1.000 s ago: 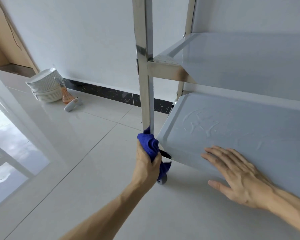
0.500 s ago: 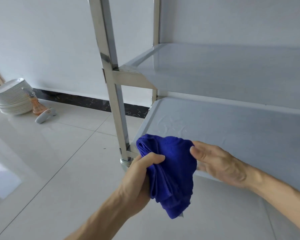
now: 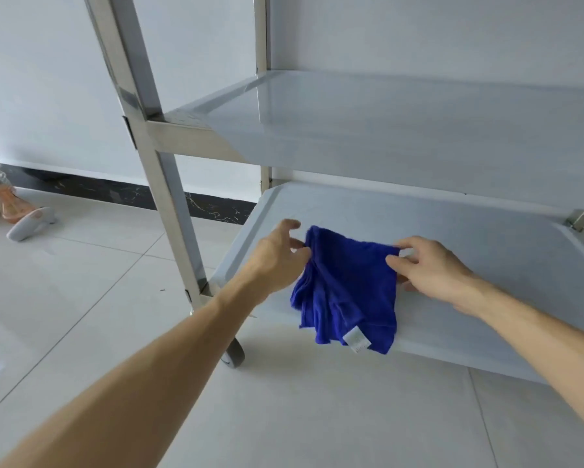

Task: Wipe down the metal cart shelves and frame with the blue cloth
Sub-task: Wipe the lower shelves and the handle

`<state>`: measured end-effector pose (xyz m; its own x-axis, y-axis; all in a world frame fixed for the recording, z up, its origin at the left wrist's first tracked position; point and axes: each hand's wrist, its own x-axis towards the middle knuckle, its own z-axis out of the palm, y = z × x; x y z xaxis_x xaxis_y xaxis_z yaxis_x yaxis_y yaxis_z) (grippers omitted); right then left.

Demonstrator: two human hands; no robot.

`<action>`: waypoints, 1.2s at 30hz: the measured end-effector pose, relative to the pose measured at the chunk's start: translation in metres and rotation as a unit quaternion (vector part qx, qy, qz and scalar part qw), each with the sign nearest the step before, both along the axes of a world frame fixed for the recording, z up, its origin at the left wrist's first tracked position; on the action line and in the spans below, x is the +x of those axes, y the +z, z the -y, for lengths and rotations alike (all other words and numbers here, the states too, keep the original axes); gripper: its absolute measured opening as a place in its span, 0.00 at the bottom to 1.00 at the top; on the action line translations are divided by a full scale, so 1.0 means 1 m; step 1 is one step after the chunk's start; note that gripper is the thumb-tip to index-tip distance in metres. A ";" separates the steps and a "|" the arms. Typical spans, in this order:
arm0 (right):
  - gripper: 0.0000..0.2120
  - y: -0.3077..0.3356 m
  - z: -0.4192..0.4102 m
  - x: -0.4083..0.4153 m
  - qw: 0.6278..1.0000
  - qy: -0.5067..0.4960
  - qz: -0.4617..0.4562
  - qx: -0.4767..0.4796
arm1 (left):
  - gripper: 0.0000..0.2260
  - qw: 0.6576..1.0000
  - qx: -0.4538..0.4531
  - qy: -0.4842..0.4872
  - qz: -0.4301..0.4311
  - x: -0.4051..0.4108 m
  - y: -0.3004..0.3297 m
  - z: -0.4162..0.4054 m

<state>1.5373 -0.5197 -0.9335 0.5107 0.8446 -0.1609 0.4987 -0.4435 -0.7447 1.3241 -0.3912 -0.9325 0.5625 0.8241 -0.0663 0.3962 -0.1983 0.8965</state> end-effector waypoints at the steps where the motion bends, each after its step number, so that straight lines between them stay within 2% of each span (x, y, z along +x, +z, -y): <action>1: 0.17 -0.003 -0.002 0.002 0.994 -0.006 0.102 -0.030 | 0.22 0.994 0.095 0.009 -0.043 -0.001 -0.006 -0.001; 2: 0.20 -0.007 -0.003 0.000 0.985 -0.004 0.169 -0.027 | 0.21 0.983 0.171 0.009 -0.064 -0.006 -0.014 0.000; 5: 0.22 -0.020 -0.004 -0.022 0.962 0.082 0.256 0.052 | 0.16 0.935 0.341 -0.018 -0.096 -0.040 -0.042 0.011; 8: 0.24 -0.040 -0.013 -0.047 0.936 0.151 0.319 0.009 | 0.11 0.870 0.466 0.000 -0.159 -0.080 -0.065 0.018; 10: 0.29 -0.049 -0.022 -0.054 0.929 0.162 0.326 -0.065 | 0.13 0.869 0.456 0.041 -0.189 -0.097 -0.071 0.019; 12: 0.36 -0.050 -0.039 -0.055 0.934 0.176 0.291 -0.113 | 0.16 0.883 0.430 0.064 -0.179 -0.105 -0.072 0.018; 14: 0.39 -0.050 -0.067 -0.054 0.928 0.183 0.295 -0.135 | 0.15 0.880 0.440 0.059 -0.168 -0.105 -0.070 0.016; 17: 0.34 -0.052 -0.120 -0.062 0.916 0.165 0.339 -0.139 | 0.13 0.886 0.435 0.070 -0.145 -0.105 -0.068 0.018; 20: 0.29 -0.053 -0.161 -0.089 0.911 0.181 0.352 -0.118 | 0.11 0.894 0.422 0.089 -0.117 -0.108 -0.070 0.017; 22: 0.29 -0.053 -0.171 -0.114 0.904 0.251 0.338 -0.076 | 0.08 0.891 0.435 0.085 -0.095 -0.113 -0.073 0.013; 25: 0.29 -0.056 -0.155 -0.143 0.861 0.384 0.332 0.016 | 0.05 0.878 0.473 0.051 -0.058 -0.124 -0.082 0.006; 27: 0.29 -0.059 -0.138 -0.142 0.842 0.417 0.337 0.059 | 0.06 0.875 0.481 0.034 -0.035 -0.130 -0.090 0.005; 31: 0.30 -0.061 -0.150 -0.120 0.841 0.396 0.363 0.064 | 0.03 0.876 0.481 0.028 -0.027 -0.131 -0.100 0.007; 36: 0.24 -0.058 -0.230 -0.070 0.879 0.275 0.389 0.007 | 0.07 0.875 0.480 0.022 -0.054 -0.129 -0.088 0.000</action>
